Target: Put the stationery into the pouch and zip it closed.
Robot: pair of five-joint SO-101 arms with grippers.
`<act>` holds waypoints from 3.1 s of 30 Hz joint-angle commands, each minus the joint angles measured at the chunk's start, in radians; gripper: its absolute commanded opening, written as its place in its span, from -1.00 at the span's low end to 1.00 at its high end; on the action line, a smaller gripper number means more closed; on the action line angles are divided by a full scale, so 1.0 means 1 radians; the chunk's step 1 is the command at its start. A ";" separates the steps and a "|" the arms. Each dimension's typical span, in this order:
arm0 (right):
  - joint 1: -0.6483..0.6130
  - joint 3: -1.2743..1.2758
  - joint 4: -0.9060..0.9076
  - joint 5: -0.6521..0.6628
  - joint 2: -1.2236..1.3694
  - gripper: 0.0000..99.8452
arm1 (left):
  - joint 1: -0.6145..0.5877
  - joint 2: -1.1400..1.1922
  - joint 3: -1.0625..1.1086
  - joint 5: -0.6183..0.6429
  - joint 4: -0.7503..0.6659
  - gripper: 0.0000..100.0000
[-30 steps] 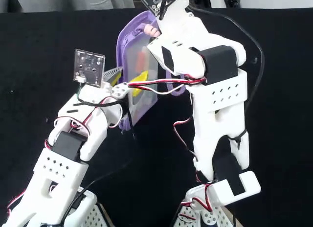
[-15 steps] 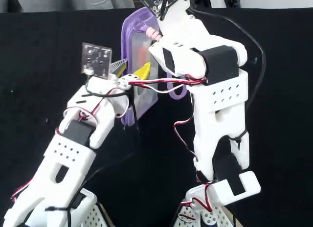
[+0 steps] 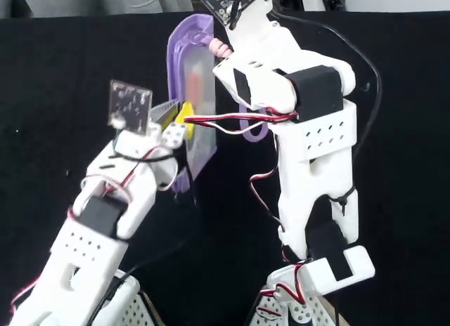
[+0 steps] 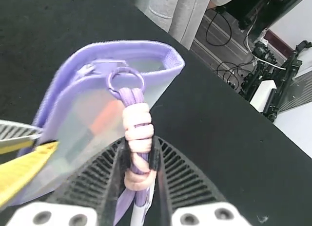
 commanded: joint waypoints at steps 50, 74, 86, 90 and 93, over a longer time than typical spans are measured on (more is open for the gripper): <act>0.164 -0.134 -0.006 -0.235 0.145 -0.53 | 0.119 -0.801 0.400 -0.250 0.413 -0.94; -0.095 -0.260 -0.015 -0.736 0.154 -0.63 | 0.124 -0.801 0.400 -0.253 0.408 -0.94; -0.121 -0.027 -0.149 -0.842 0.151 -0.63 | 0.124 -0.801 0.400 -0.255 0.408 -0.94; -0.124 -0.031 -0.081 -0.842 0.145 -0.63 | 0.124 -0.801 0.401 -0.256 0.408 -0.94; -0.124 -0.031 -0.075 -0.839 0.153 -0.63 | 0.124 -0.801 0.401 -0.256 0.408 -0.94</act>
